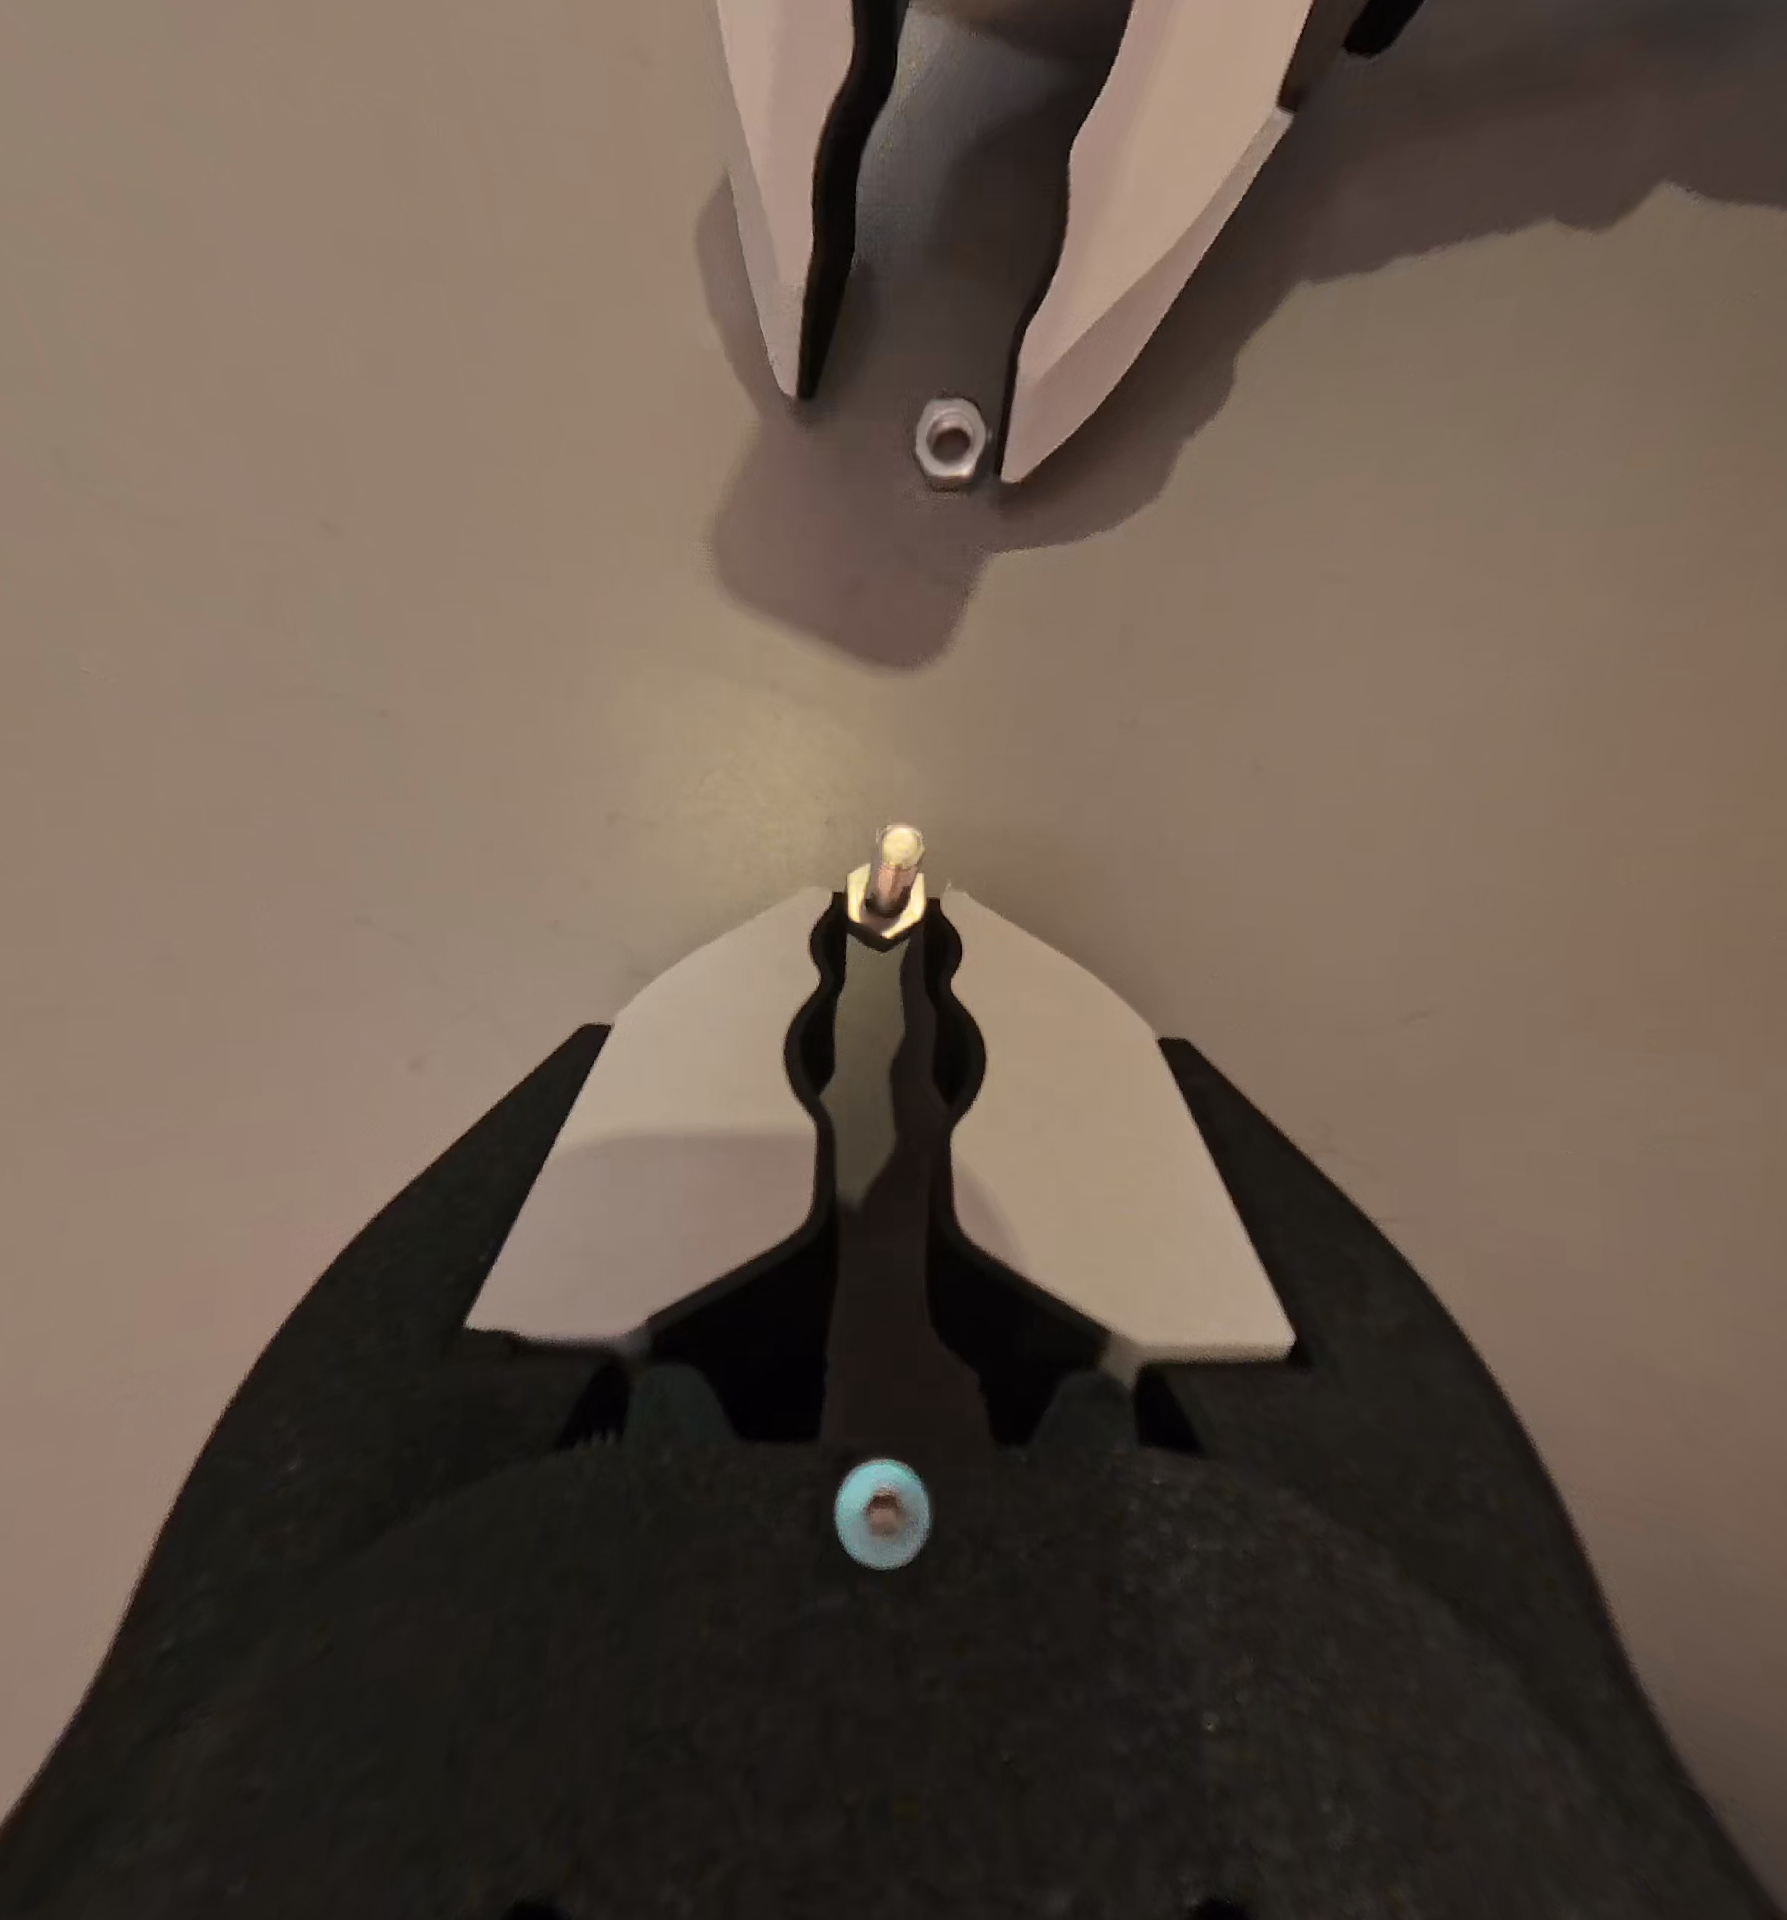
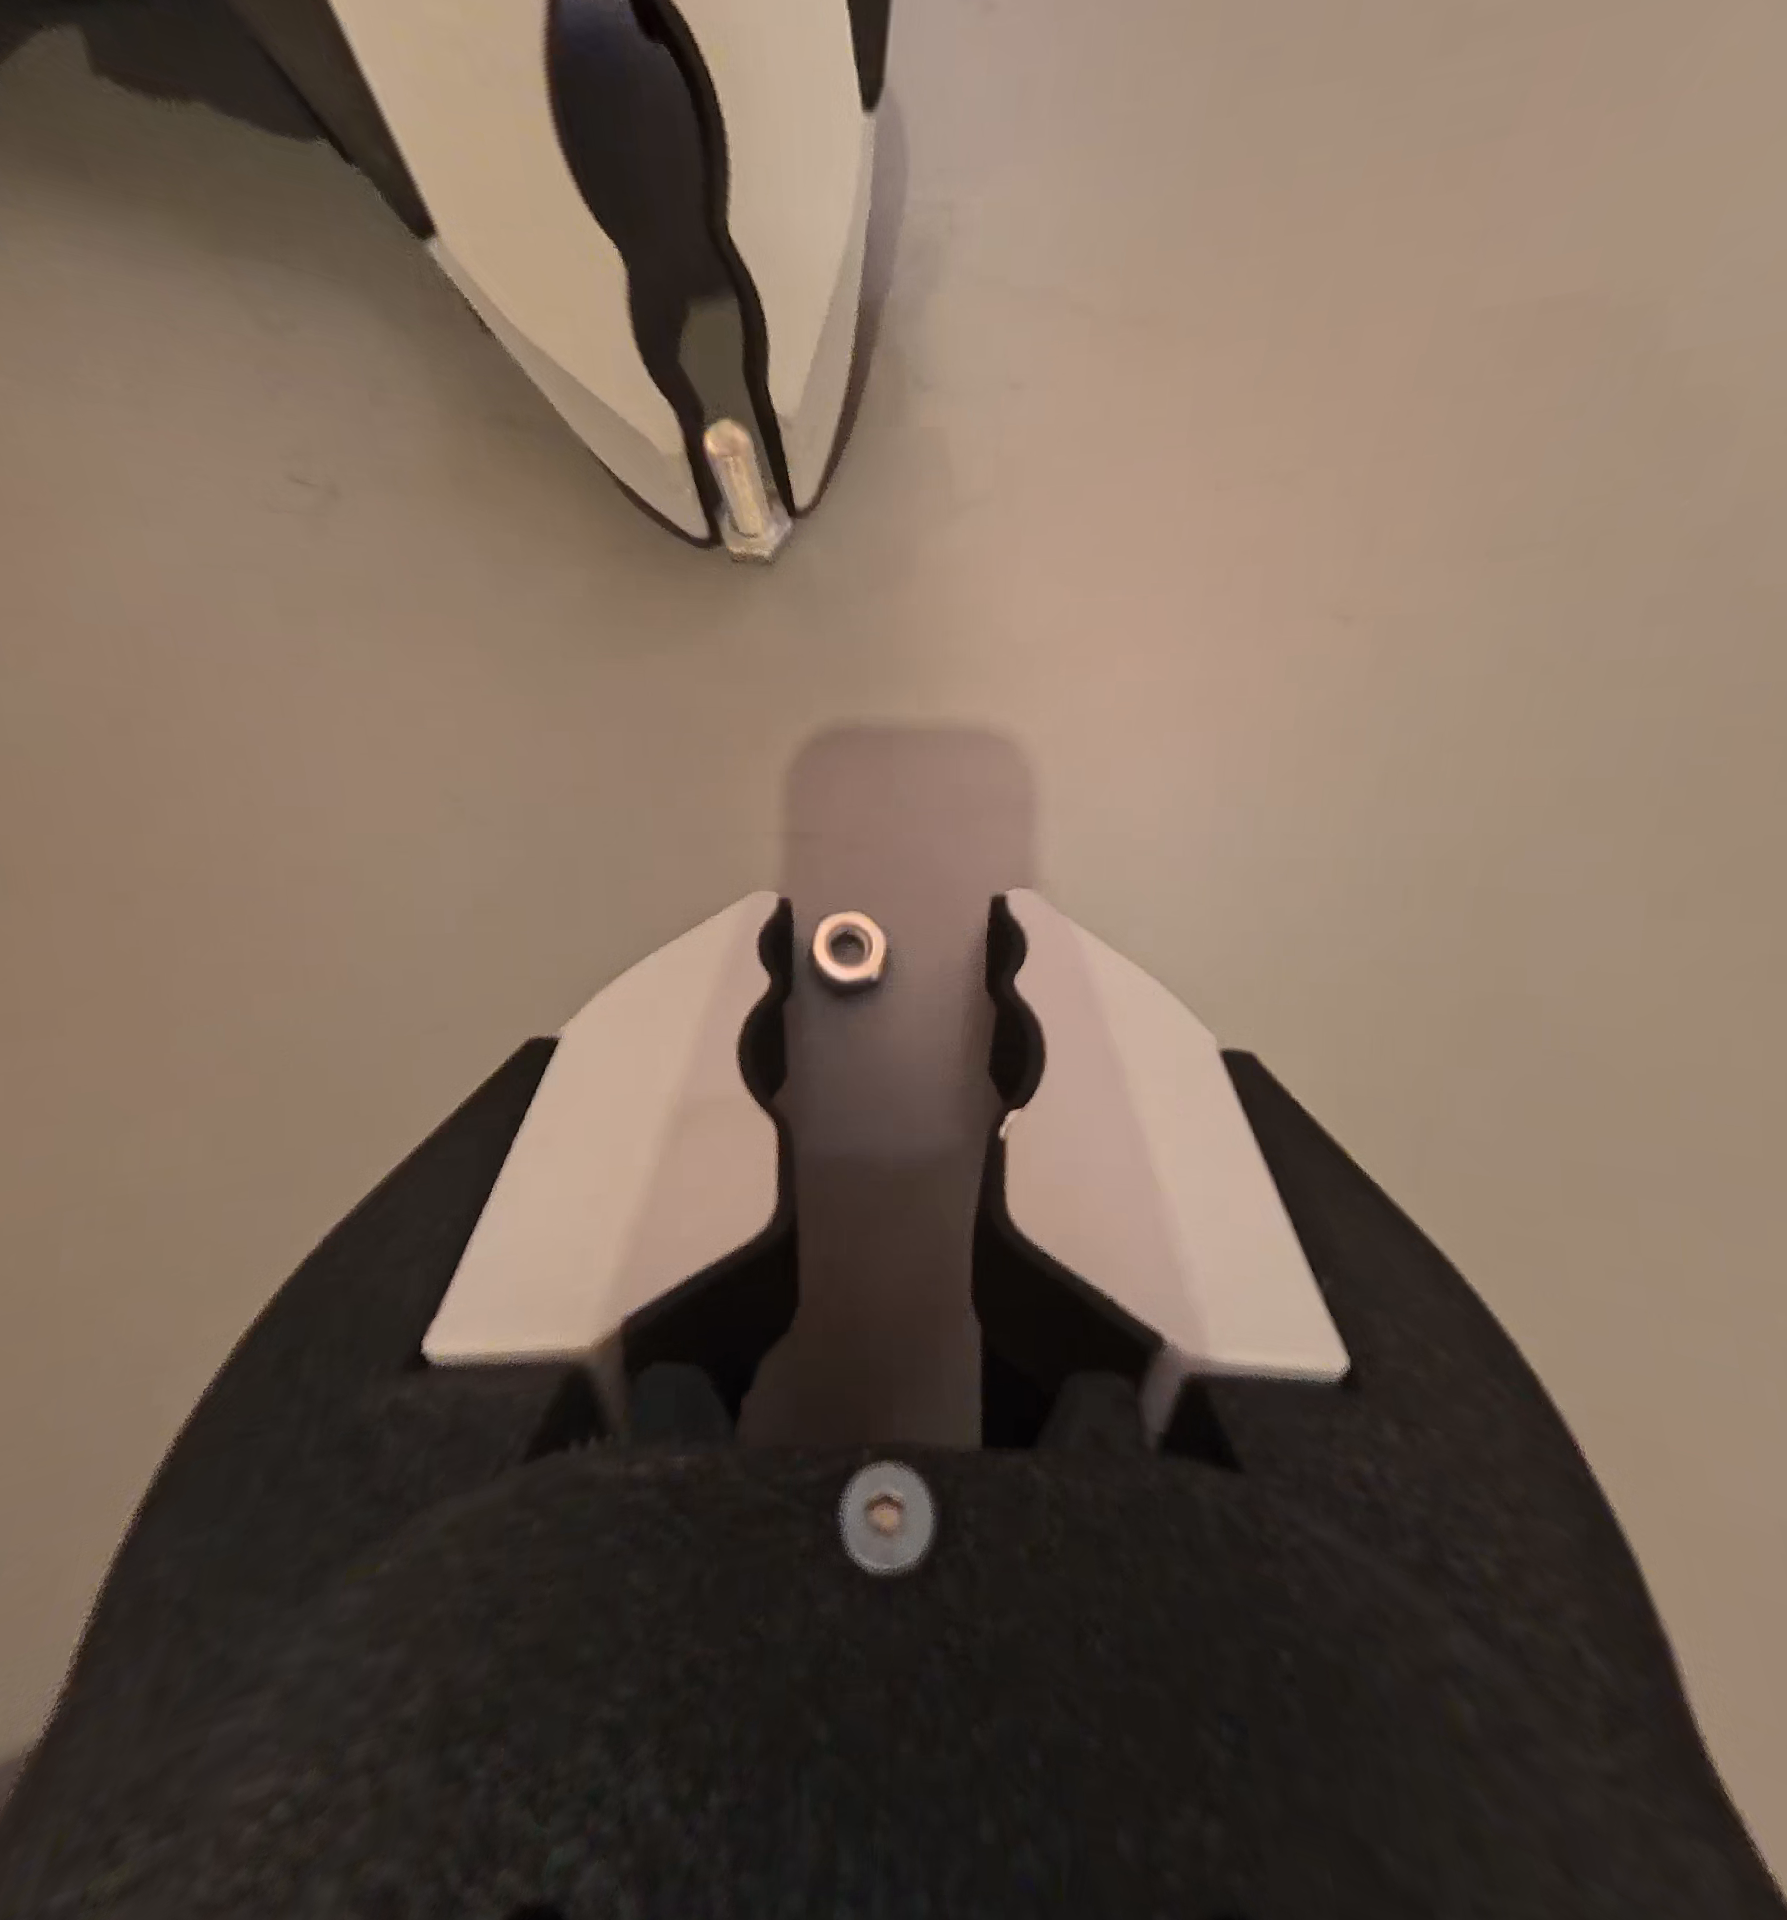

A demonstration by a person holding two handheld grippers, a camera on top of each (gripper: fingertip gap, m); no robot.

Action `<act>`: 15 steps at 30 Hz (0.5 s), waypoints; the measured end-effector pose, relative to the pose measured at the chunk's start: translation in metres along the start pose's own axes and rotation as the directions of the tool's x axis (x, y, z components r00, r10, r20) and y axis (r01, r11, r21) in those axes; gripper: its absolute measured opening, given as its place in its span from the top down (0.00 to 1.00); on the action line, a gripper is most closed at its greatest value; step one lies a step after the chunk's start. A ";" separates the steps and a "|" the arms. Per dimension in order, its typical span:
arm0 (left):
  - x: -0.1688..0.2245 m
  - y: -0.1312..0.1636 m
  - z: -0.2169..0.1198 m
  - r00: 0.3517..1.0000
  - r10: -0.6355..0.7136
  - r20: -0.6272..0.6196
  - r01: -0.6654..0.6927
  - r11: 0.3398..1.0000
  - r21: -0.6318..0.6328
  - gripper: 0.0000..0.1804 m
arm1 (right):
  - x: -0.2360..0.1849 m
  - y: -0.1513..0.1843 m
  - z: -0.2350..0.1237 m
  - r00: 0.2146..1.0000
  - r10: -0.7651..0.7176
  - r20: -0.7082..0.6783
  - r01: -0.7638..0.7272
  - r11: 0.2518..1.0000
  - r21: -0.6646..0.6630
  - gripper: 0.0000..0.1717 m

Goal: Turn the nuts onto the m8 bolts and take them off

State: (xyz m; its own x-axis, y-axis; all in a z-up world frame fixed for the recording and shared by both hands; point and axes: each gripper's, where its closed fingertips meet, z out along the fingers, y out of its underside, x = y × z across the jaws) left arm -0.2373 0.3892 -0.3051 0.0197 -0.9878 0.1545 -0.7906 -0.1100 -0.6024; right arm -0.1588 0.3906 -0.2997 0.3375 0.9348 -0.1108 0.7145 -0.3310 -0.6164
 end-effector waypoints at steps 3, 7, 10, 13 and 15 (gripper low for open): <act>0.001 0.000 0.000 1.000 0.004 -0.005 -0.004 1.000 0.013 0.92 | -0.003 -0.004 -0.004 1.000 -0.004 0.004 0.004 1.000 0.016 0.79; 0.002 0.000 0.000 1.000 0.000 -0.014 0.001 0.999 0.035 0.91 | -0.003 -0.007 -0.009 1.000 -0.006 -0.005 0.006 0.999 0.032 0.76; 0.004 -0.002 -0.005 1.000 0.009 -0.018 -0.008 0.998 0.067 0.84 | -0.005 -0.012 -0.013 1.000 -0.011 -0.015 0.012 0.998 0.057 0.73; 0.003 -0.007 -0.025 1.000 0.025 0.017 -0.027 0.991 0.128 0.76 | -0.010 -0.023 -0.018 1.000 -0.020 -0.011 0.021 0.995 0.099 0.74; 0.004 -0.017 -0.053 0.999 0.009 0.033 -0.016 0.973 0.232 0.71 | -0.020 -0.035 -0.019 0.999 -0.043 0.004 0.042 0.991 0.130 0.78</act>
State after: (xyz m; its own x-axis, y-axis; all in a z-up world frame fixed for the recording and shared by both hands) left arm -0.2561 0.3932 -0.2533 0.0327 -0.9918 0.1235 -0.6275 -0.1166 -0.7698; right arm -0.1787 0.3815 -0.2617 0.3040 0.9487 -0.0870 0.6427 -0.2716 -0.7164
